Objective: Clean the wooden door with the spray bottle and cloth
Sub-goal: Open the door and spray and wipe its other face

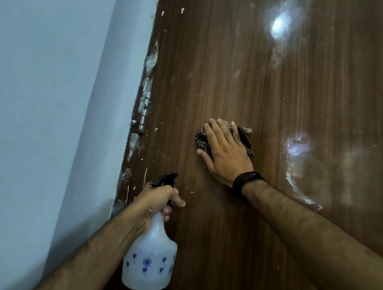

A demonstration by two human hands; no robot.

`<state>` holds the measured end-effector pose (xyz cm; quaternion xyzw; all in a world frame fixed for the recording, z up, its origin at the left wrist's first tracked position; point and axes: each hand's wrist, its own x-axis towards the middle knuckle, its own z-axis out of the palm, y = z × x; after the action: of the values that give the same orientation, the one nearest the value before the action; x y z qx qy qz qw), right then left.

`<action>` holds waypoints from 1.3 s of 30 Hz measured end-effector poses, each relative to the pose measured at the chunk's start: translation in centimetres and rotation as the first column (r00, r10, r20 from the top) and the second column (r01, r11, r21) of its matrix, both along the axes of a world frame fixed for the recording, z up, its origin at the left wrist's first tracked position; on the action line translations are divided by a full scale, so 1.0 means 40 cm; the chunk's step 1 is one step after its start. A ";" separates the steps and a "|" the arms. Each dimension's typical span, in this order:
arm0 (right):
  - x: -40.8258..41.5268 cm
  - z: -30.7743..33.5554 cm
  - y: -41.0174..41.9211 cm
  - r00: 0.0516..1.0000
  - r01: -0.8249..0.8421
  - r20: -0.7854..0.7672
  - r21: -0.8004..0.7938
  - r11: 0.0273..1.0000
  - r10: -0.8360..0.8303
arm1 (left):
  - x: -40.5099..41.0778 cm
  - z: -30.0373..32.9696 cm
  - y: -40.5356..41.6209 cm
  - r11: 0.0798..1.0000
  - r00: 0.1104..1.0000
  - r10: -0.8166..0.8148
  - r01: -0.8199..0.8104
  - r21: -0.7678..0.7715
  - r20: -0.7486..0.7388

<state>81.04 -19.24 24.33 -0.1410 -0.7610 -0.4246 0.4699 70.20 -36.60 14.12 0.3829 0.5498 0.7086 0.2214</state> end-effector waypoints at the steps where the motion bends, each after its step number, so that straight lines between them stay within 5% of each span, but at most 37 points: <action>1: -0.008 -0.023 -0.002 0.998 -0.015 0.068 0.013 1.000 0.014 | -0.010 -0.005 -0.006 1.000 1.000 0.009 -0.009 -0.001 -0.003; 7: -0.078 -0.211 -0.002 0.896 -0.084 0.443 0.162 0.983 0.004 | -0.060 -0.042 -0.027 0.999 0.999 0.032 -0.033 -0.029 -0.032; 11: -0.103 -0.157 -0.010 0.928 -0.031 0.367 0.238 0.971 -0.061 | -0.086 -0.065 -0.040 0.993 0.994 0.106 -0.106 -0.044 0.002; 15: -0.129 -0.032 -0.048 0.985 0.040 0.170 0.023 0.999 -0.044 | -0.112 -0.063 -0.047 0.990 0.991 0.134 -0.134 -0.038 -0.006; 20: -0.175 -0.025 -0.066 0.994 0.032 0.109 -0.006 0.999 -0.031 | -0.137 -0.041 -0.063 0.991 0.991 0.134 -0.134 -0.007 -0.014; 26: -0.219 -0.180 -0.054 0.864 -0.075 0.502 0.213 0.974 -0.043 | -0.158 -0.057 -0.070 0.993 0.993 0.114 -0.114 -0.015 -0.031; 29: -0.246 -0.202 -0.047 0.815 -0.095 0.576 0.246 0.964 -0.067 | -0.168 -0.073 -0.072 0.995 0.995 0.100 -0.100 -0.018 -0.018; 36: -0.281 0.035 -0.123 0.990 0.013 0.140 -0.048 0.999 -0.006 | -0.184 -0.101 -0.073 0.990 0.991 0.128 -0.127 -0.053 0.022; 39: -0.301 0.007 -0.124 0.985 -0.015 0.171 -0.025 1.000 0.019 | -0.195 -0.117 -0.082 0.987 0.986 0.155 -0.153 -0.045 0.064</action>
<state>69.00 -24.20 24.61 -0.1031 -0.8047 -0.4222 0.4044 62.38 -39.89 9.43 0.3107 0.5842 0.7248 0.1920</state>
